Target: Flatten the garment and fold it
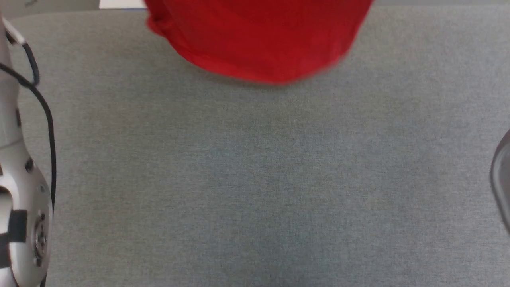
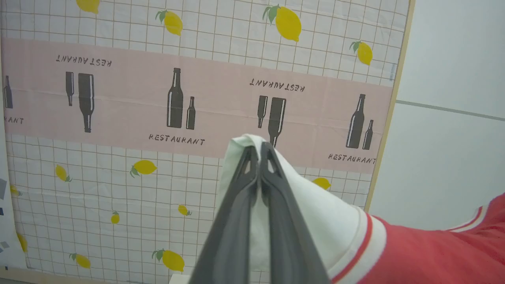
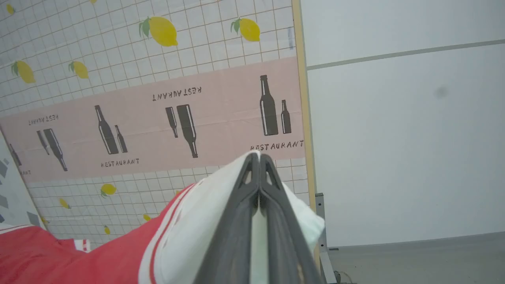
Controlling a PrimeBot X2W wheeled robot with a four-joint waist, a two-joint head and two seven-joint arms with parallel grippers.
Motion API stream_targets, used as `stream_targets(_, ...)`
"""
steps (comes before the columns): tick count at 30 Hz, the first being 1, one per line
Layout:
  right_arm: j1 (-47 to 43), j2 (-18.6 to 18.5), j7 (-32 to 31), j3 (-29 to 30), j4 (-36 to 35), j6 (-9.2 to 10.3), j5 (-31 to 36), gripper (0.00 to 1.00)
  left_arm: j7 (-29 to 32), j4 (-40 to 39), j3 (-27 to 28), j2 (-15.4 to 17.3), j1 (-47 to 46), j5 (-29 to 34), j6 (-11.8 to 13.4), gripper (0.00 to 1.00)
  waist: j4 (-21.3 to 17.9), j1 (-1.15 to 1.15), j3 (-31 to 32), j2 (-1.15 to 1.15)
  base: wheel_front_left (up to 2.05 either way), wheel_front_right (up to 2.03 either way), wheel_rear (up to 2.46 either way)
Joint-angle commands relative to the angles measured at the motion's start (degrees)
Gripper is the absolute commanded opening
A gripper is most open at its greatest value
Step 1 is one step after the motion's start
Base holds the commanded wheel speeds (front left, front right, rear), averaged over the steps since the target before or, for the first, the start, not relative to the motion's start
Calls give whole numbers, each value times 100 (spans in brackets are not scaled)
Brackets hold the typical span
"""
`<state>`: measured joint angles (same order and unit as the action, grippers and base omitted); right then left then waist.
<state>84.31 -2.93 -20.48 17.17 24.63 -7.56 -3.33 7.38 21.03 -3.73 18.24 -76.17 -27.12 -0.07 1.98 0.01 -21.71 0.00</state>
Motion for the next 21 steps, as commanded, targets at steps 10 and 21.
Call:
stream_targets(10,788,3,764,402,816,8,46,0,-542,264,-166,-183,-182,106,7,0,-91,-1,-411,0,0,0,0)
stream_targets(21,-1564,-393,731,-994,-383,8,-1661,0,-864,-123,-187,-491,1906,-506,-395,0,91,-1,105,0,0,0,0)
